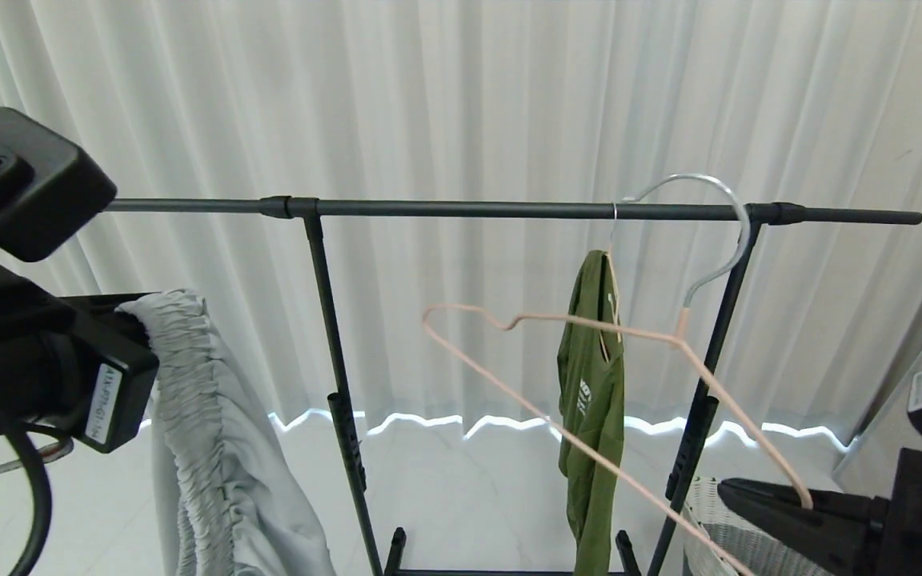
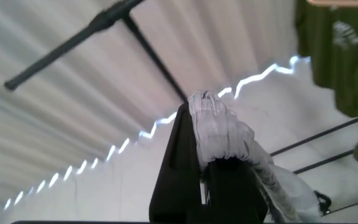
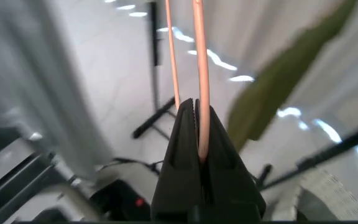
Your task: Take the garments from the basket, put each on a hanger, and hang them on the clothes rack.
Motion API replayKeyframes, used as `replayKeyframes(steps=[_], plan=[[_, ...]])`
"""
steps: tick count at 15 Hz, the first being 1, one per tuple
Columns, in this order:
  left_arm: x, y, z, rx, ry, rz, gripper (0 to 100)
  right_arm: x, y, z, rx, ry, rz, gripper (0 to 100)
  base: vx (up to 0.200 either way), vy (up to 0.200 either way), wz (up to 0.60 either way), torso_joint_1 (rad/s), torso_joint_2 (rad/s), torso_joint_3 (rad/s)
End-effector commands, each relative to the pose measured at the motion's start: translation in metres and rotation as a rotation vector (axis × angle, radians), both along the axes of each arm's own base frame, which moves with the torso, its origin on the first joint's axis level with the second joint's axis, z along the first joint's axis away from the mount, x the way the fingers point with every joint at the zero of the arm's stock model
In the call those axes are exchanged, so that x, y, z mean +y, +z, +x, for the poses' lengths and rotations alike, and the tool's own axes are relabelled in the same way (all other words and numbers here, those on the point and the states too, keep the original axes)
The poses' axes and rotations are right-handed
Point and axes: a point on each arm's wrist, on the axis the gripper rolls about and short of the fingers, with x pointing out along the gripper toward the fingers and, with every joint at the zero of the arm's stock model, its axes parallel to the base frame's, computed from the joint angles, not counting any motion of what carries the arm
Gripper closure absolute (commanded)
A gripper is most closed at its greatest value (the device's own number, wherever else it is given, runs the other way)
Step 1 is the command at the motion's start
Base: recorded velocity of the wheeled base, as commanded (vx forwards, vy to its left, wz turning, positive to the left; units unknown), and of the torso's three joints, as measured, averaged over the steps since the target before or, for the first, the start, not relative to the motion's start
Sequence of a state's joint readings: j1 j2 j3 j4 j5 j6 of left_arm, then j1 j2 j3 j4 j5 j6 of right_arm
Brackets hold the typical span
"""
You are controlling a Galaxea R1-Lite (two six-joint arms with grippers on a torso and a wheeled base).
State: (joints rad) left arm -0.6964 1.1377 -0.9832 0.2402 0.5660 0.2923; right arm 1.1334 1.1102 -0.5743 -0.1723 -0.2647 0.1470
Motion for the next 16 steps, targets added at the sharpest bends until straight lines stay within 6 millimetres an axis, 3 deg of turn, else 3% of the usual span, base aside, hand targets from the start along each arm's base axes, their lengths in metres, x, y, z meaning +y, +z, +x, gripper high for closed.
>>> replayKeyframes(steps=[1, 4, 7, 16], plan=[[-0.007, -0.01, 0.017, 0.046, 0.053, 0.021, 100, 0.013, -0.005, -0.01, 0.013, 0.088, -0.033, 100, 0.0, 0.0, 0.0, 0.0, 0.0, 0.0], [-0.005, -0.018, 0.035, 0.062, 0.225, 0.026, 100, 0.031, -0.011, -0.014, -0.005, 0.157, -0.059, 100, 0.0, 0.0, 0.0, 0.0, 0.0, 0.0], [-0.004, -0.018, 0.036, 0.055, 0.25, 0.018, 100, 0.049, -0.017, -0.02, -0.014, 0.214, -0.062, 100, 0.0, 0.0, 0.0, 0.0, 0.0, 0.0], [-0.003, -0.018, 0.055, 0.055, 0.353, -0.007, 100, 0.064, -0.018, -0.033, -0.032, 0.301, -0.029, 100, 0.0, 0.0, 0.0, 0.0, 0.0, 0.0]])
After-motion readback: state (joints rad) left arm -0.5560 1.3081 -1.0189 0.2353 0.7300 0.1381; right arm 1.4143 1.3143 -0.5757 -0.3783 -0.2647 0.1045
